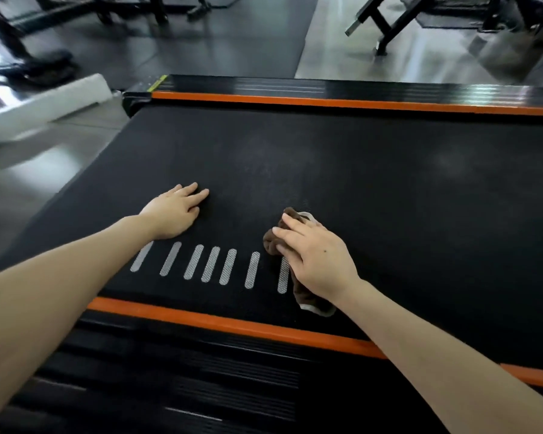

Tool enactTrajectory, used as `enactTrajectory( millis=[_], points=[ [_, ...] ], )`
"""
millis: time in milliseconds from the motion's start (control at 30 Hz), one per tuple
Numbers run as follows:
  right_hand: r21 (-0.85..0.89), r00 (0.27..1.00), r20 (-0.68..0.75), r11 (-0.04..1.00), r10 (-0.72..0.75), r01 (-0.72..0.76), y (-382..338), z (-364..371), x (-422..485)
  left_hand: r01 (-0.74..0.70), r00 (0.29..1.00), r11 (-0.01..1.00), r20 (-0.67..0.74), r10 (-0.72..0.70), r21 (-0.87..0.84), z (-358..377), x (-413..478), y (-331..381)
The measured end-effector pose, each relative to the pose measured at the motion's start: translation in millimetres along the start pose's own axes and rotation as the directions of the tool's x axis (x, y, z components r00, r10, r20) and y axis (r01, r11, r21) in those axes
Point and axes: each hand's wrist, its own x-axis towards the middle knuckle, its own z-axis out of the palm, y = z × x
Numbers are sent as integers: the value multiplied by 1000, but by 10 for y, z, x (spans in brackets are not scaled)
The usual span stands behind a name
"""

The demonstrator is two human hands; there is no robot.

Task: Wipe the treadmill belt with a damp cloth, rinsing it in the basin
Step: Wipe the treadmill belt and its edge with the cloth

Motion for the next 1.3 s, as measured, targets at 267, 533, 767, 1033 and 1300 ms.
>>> enactTrajectory(
  millis=[267, 533, 767, 1033, 1300],
  points=[
    [-24, 1000, -2, 999, 22, -22, -19, 23, -32, -1, 998, 1000, 55, 1, -6, 46, -141, 68],
    [-78, 993, -88, 993, 81, -88, -174, 46, -49, -185, 983, 981, 7, 185, -55, -153, -61, -311],
    [-49, 999, -48, 999, -7, 4, -1162, 590, 363, -317, 932, 926, -249, 263, -207, -149, 156, -1144],
    [11, 965, 153, 976, -215, 216, -1648, 1097, 1142, -317, 937, 943, -121, 328, 100, 39, 533, -1872],
    [-180, 851, -132, 832, 509, -525, -1352, 1312, 2026, -367, 910, 927, -180, 374, 74, 90, 594, -1885]
  ],
)
